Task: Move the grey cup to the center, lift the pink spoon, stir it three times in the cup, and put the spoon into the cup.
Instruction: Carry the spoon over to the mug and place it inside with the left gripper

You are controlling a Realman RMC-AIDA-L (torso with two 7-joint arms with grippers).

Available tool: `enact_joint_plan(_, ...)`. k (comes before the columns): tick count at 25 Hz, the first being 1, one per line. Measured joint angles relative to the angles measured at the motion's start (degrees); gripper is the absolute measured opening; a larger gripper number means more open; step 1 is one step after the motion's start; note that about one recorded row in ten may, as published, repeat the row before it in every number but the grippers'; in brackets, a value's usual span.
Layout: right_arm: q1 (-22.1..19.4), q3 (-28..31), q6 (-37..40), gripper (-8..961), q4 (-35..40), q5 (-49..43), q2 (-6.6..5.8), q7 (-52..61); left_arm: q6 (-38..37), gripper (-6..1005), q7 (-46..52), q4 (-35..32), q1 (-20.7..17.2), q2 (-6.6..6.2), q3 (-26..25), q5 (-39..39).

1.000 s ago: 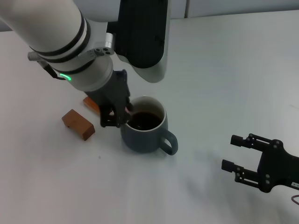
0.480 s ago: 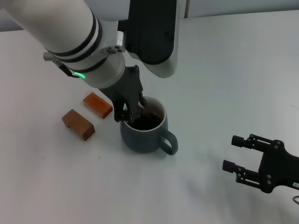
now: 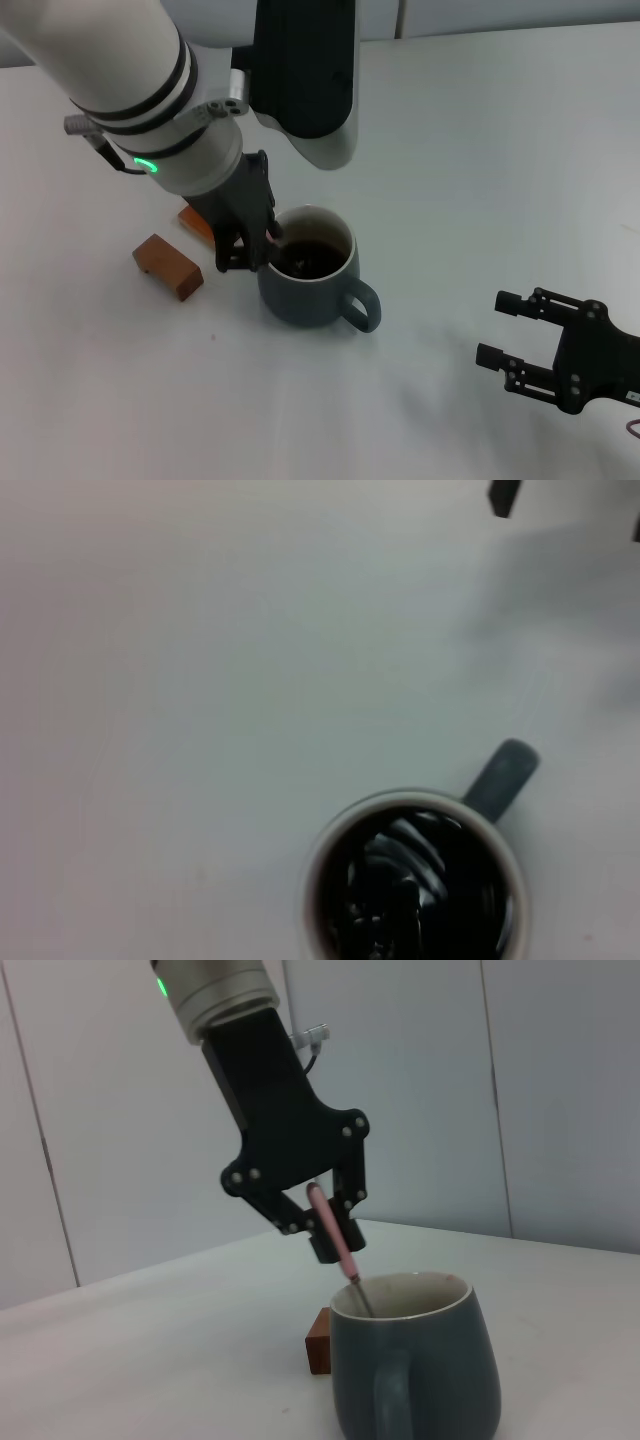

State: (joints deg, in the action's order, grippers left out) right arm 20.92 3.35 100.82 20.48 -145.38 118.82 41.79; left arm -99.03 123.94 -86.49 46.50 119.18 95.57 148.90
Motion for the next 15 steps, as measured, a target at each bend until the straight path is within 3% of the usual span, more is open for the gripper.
enact_joint_plan(8,-0.1,0.1,0.0,684,0.0,0.0,0.05,0.0,2.3,133,-0.4,-1.0,-0.5,0.00,0.8,-2.9)
enact_joint_plan(15,-0.2,0.2,0.1,684,0.0,0.0,0.09,0.0,5.9,133,0.0,1.6,-0.5,0.00,0.9,1.0)
